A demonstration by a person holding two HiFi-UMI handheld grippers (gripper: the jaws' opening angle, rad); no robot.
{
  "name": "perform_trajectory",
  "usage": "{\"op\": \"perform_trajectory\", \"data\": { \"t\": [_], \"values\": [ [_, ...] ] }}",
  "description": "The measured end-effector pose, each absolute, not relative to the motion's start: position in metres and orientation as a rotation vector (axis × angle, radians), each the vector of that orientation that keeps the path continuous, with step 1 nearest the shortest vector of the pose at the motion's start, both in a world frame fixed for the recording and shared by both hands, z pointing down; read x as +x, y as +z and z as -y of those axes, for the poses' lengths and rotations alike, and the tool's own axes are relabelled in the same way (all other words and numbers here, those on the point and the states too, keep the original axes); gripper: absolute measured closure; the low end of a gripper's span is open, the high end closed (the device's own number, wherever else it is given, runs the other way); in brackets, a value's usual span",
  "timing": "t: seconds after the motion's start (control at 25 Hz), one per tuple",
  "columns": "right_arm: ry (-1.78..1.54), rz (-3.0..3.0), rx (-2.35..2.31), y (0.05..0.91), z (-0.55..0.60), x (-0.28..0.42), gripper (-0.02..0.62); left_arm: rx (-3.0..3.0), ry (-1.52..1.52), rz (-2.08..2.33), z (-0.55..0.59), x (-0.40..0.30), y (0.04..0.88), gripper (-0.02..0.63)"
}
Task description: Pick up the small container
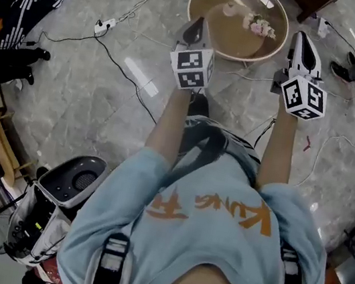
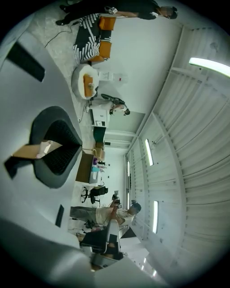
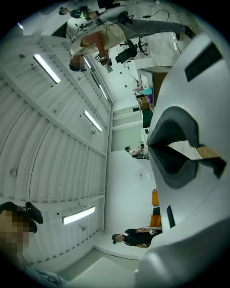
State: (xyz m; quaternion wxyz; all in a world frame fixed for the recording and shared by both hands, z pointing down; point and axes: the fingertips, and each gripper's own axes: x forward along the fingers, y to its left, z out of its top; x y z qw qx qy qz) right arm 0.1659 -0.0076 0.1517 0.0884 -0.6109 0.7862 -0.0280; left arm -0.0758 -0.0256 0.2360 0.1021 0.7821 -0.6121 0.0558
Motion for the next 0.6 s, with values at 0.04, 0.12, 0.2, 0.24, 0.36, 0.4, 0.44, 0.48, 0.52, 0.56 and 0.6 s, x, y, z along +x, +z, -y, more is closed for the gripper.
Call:
{"op": "perform_trajectory", "data": {
  "t": [0.04,0.12,0.2,0.24,0.36,0.4,0.44,0.48,0.52,0.56,0.6],
  "values": [
    [-0.091,-2.358,-1.808,0.155,0.024,0.159,0.583,2.302,0.174,1.8,0.041,-0.078,0.241,0.583],
    [-0.129,-2.383,-1.804,0.168,0.059,0.145,0.583,2.295,0.192,1.78,0.071,-0.084,0.251,0.583],
    [-0.172,-2.408,-1.802,0.181,0.091,0.129,0.583,2.294,0.21,1.763,0.097,-0.092,0.26,0.583],
    [-0.184,-2.425,-1.795,0.187,0.105,0.119,0.583,2.293,0.221,1.76,0.111,-0.097,0.265,0.583],
    [-0.205,-2.476,-1.77,0.202,0.15,0.094,0.583,2.29,0.26,1.749,0.155,-0.111,0.279,0.583],
    [-0.221,-2.485,-1.772,0.208,0.164,0.089,0.583,2.291,0.275,1.736,0.168,-0.113,0.285,0.581],
    [-0.242,-2.489,-1.779,0.215,0.177,0.085,0.583,2.292,0.29,1.722,0.179,-0.115,0.292,0.583],
    [-0.26,-2.492,-1.788,0.221,0.19,0.081,0.583,2.292,0.305,1.71,0.191,-0.117,0.299,0.583],
    [-0.271,-2.499,-1.795,0.227,0.202,0.078,0.583,2.291,0.318,1.701,0.202,-0.119,0.303,0.583],
    [-0.275,-2.512,-1.8,0.231,0.212,0.074,0.583,2.287,0.329,1.694,0.214,-0.121,0.307,0.582],
    [-0.275,-2.532,-1.803,0.236,0.219,0.071,0.583,2.281,0.34,1.685,0.224,-0.123,0.31,0.583]
  ]
}}
